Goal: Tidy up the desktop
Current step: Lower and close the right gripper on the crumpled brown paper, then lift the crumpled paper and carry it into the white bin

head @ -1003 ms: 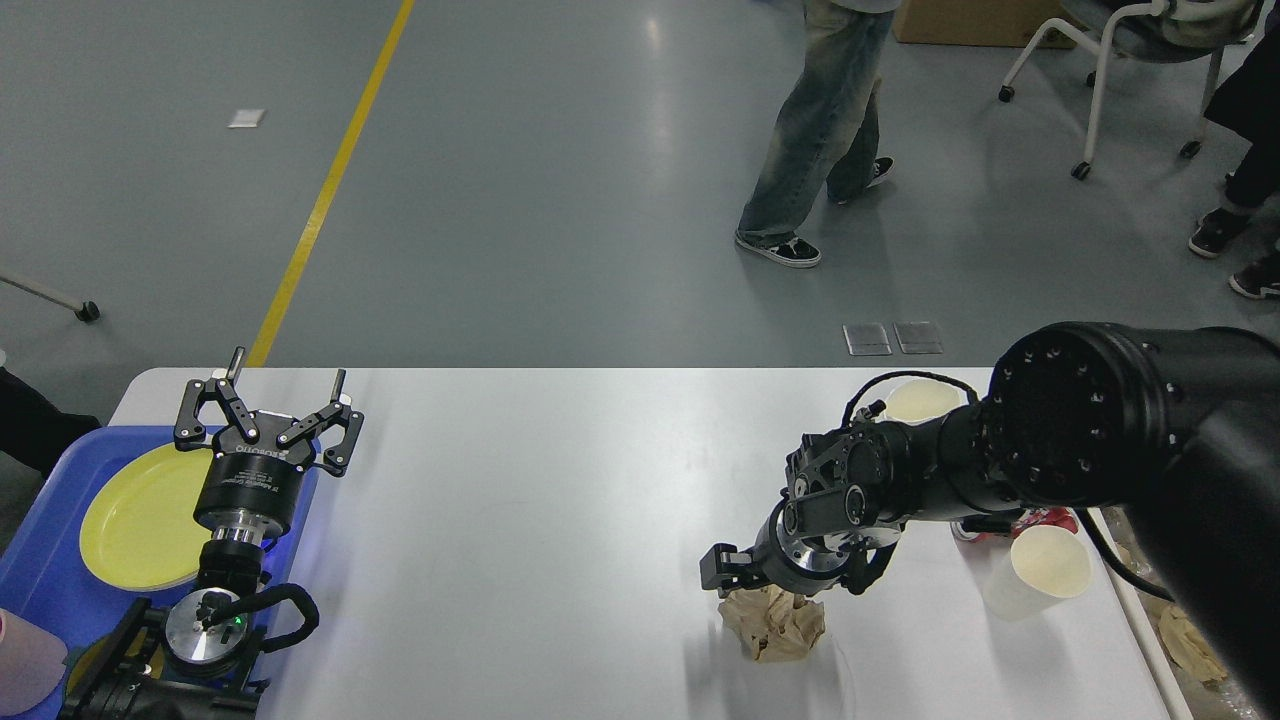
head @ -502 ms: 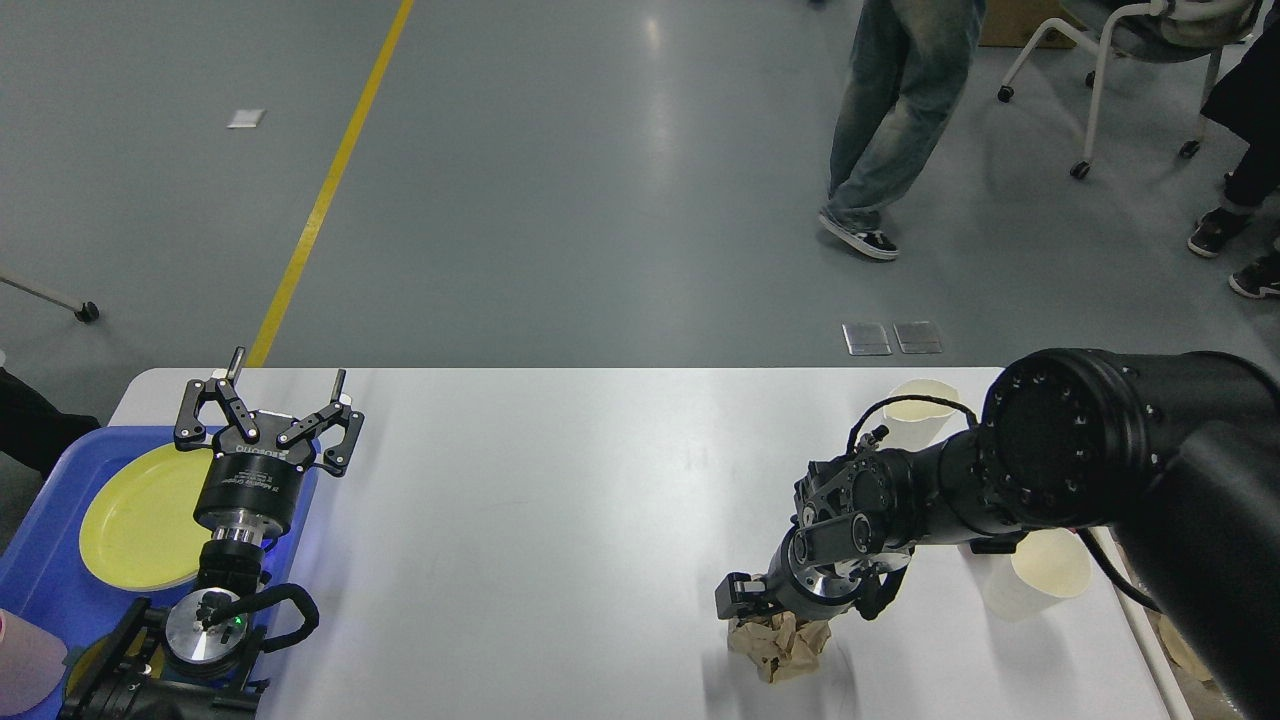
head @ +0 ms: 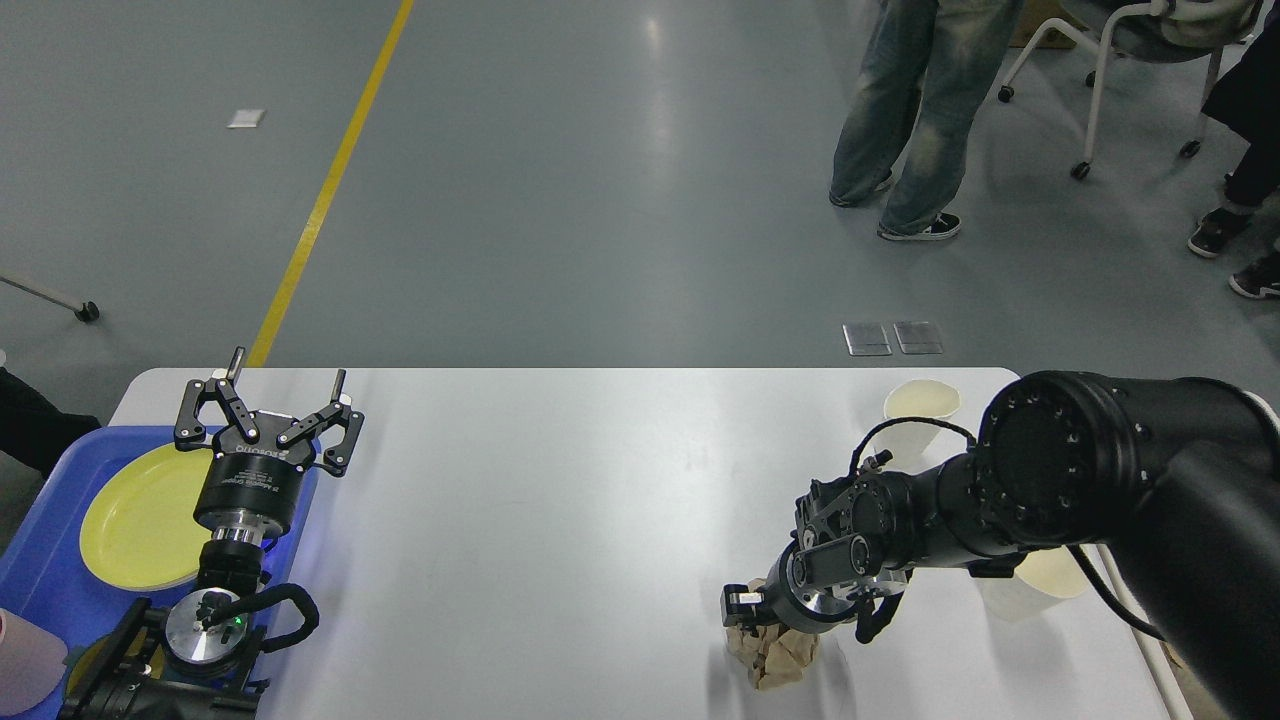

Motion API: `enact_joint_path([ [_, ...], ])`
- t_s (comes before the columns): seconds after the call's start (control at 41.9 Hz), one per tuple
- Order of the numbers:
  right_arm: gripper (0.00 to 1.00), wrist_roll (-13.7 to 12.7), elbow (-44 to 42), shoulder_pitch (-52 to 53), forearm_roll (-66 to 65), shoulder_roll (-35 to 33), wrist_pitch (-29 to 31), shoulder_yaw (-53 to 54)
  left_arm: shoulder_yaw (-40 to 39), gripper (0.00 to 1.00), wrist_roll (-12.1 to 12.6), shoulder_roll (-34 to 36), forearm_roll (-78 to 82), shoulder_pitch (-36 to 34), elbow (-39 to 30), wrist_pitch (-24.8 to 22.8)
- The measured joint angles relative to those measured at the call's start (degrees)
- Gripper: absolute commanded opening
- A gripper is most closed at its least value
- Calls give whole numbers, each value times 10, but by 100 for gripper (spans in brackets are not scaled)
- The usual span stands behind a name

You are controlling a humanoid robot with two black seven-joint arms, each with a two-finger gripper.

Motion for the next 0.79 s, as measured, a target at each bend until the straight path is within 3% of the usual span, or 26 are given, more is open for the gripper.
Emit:
enact_joint_path([
  [0.048,9,0,3,-1,0,1,1,0,0,96,0,0,0,0,0,0],
  [0.096,0,0,4,-1,1,1,2,0,0,96,0,0,0,0,0,0],
  [0.573,0,0,38,20,12,-4,2,5,0,96,0,0,0,0,0,0],
  [0.788,0,0,141,128,68,-53,13,1,0,96,0,0,0,0,0,0],
])
